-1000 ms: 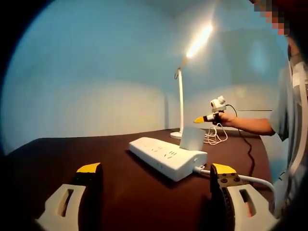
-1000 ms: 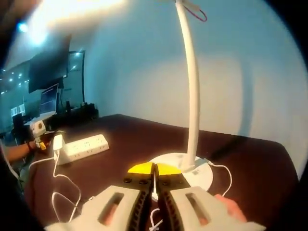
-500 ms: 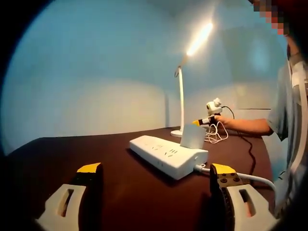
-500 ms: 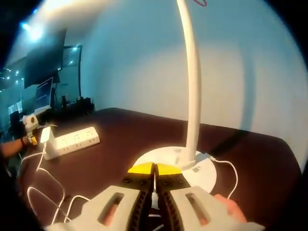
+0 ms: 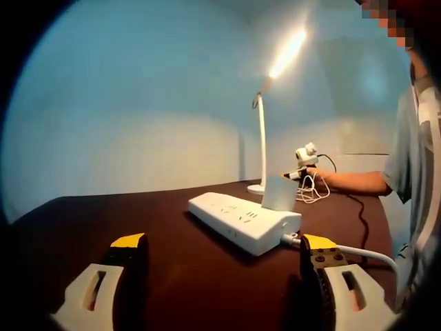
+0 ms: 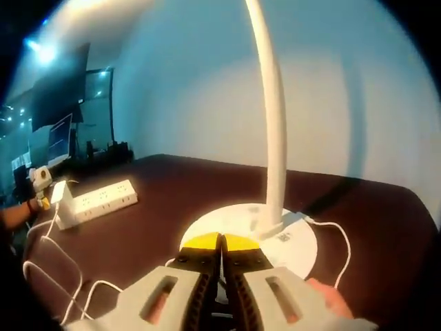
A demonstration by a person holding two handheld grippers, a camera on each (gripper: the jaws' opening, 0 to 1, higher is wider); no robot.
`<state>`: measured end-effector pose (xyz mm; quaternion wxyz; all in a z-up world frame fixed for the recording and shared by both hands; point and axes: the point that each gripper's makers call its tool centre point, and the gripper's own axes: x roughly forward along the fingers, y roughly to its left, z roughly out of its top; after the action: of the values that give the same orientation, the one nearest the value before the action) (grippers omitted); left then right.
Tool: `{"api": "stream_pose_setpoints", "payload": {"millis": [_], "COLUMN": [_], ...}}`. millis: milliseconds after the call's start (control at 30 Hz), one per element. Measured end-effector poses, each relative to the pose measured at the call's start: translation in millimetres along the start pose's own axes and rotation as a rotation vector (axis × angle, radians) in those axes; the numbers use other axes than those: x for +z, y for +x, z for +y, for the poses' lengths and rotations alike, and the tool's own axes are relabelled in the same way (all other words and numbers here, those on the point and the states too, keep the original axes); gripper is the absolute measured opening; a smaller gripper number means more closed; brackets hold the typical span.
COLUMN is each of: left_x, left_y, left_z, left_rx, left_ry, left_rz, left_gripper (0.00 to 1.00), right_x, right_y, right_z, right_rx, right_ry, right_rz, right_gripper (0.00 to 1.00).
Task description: Insert the desk lamp plug into the socket, turn on the power strip switch, turn on the lamp switch, then turn off the lamp switch, turn off the power strip switch, and remove the plug from the socket.
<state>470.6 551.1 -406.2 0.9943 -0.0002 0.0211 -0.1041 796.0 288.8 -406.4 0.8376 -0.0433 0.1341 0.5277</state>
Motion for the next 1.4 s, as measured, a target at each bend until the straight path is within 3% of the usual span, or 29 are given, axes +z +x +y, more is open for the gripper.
{"api": "stream_pose_setpoints", "payload": {"millis": [500, 900, 1167, 1400], "left_x": [-1.6, -2.6, -2.9, -3.1], "left_y": [1.1, 1.4, 2.3, 2.1], "left_z": [-0.6, -0.1, -1.1, 0.2], "left_rx": [0.004, 0.009, 0.004, 0.005], "left_ry": [0.002, 0.011, 0.009, 0.008], "left_rz": [0.009, 0.013, 0.015, 0.017], "left_gripper": [0.87, 0.86, 0.86, 0.85], "right_x": [-5.1, -5.6, -2.5, 9.5], "right_y": [6.8, 7.3, 7.5, -11.6], "right_z": [0.3, 1.9, 0.9, 7.3], "right_rx": [-0.005, -0.005, -0.02, -0.023], "right_ry": [-0.039, -0.019, -0.03, -0.004], "right_rz": [0.032, 0.02, -0.01, -0.067], "right_gripper": [0.03, 0.02, 0.03, 0.03]}}
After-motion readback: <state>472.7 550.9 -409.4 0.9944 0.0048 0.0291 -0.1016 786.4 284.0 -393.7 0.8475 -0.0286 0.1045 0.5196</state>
